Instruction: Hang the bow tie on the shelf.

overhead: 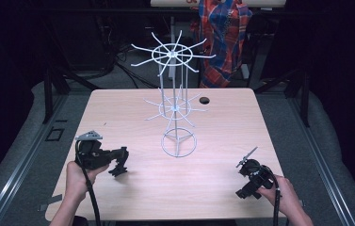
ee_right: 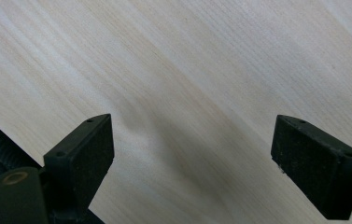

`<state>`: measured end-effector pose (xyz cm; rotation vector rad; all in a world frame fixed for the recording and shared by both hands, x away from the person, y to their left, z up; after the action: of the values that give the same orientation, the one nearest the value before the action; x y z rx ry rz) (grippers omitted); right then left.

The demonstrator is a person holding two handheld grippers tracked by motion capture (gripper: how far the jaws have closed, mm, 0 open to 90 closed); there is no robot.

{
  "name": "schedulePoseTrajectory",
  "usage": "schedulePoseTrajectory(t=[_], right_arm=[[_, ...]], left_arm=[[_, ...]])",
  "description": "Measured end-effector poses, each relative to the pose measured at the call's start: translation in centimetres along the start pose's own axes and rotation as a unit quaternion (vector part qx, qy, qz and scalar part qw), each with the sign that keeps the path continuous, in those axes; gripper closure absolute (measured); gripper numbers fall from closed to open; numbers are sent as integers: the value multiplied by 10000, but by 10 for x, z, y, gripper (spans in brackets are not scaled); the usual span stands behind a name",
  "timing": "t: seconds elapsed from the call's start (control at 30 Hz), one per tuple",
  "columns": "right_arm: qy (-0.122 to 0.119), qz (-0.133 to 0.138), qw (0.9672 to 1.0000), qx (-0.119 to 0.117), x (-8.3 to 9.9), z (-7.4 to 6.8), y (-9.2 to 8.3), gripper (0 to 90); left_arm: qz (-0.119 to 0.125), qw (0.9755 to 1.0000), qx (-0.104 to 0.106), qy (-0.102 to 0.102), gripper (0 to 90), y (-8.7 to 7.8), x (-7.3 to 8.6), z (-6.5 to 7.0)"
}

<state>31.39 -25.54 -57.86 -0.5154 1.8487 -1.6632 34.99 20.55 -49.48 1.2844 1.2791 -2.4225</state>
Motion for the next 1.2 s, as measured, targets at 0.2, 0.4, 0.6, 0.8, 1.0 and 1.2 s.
schedulePoseTrajectory(t=[0.2, 0.4, 0.6, 0.8, 1.0, 1.2], right_arm=[[-23, -82, 10000, 3, 1, -1, 0, 130], [-46, 5, 10000, 43, 0, -3, -2, 130], [-18, -34, 10000, 3, -1, 0, 0, 130], [-14, 1, 10000, 30, -1, -2, 0, 130], [-41, -80, 10000, 7, -1, -2, 1, 130], [-53, -89, 9999, -19, -1, -2, 1, 130]], left_arm=[[104, 9999, -32, -59, 900, -1, -2, 2], [137, 9999, -49, -26, 900, -2, -4, 3], [143, 9998, 99, -85, 900, -2, -9, -2], [228, 9996, 143, -61, 900, -6, -16, 2], [317, 9994, 134, -17, 900, -10, -24, 7], [322, 9994, 81, 11, 900, -7, -31, 10]])
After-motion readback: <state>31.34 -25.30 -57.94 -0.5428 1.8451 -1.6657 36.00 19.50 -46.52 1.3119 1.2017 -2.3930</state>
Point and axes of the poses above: each handheld gripper's, and its own axes: y roughly forward along the jaws, x roughly out of its underside, z roughly to its right, the point moved 5 cm from there along y, roughly forward along the jaws, and after that the axes turned 1 degree about y, right-handed, at the moved point
